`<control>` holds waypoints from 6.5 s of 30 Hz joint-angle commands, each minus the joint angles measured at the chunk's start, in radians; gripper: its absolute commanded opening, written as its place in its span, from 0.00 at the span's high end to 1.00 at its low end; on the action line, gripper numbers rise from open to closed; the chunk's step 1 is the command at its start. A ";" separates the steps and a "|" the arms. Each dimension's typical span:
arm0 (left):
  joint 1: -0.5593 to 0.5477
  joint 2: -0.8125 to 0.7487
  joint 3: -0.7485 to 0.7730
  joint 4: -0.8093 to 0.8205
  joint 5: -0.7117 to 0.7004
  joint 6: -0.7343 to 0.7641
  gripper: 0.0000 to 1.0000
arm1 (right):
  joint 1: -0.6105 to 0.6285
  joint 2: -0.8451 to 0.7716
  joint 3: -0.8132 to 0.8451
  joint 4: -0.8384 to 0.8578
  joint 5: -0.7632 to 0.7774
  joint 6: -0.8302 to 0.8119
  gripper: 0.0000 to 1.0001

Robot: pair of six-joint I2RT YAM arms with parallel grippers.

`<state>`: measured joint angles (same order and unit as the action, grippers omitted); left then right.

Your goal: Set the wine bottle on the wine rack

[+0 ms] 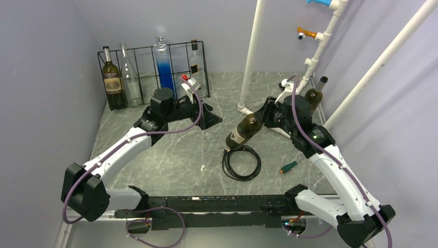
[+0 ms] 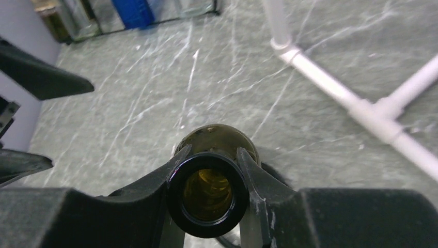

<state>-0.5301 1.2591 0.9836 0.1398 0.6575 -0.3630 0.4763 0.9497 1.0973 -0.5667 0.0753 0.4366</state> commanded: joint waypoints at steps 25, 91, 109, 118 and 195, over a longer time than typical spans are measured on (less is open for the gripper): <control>-0.391 0.119 0.204 -0.373 -0.393 0.279 0.01 | 0.001 -0.055 -0.071 0.247 -0.397 0.204 1.00; -0.437 0.086 0.191 -0.406 -0.732 0.351 1.00 | 0.001 -0.307 -0.008 -0.198 0.036 0.090 0.20; -0.433 0.036 0.124 -0.338 -0.966 0.446 1.00 | 0.000 -0.386 -0.155 -0.159 0.084 0.030 0.06; -0.394 -0.047 0.006 -0.157 -0.978 0.450 1.00 | 0.001 -0.425 -0.232 -0.092 0.089 0.002 0.00; 0.509 0.774 0.676 0.017 -0.892 0.158 1.00 | 0.002 -0.507 -0.317 -0.047 0.058 -0.036 0.00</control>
<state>-0.0227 2.0457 1.5745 0.0818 -0.2581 -0.1818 0.4747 0.4332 0.7769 -0.6430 0.1219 0.4007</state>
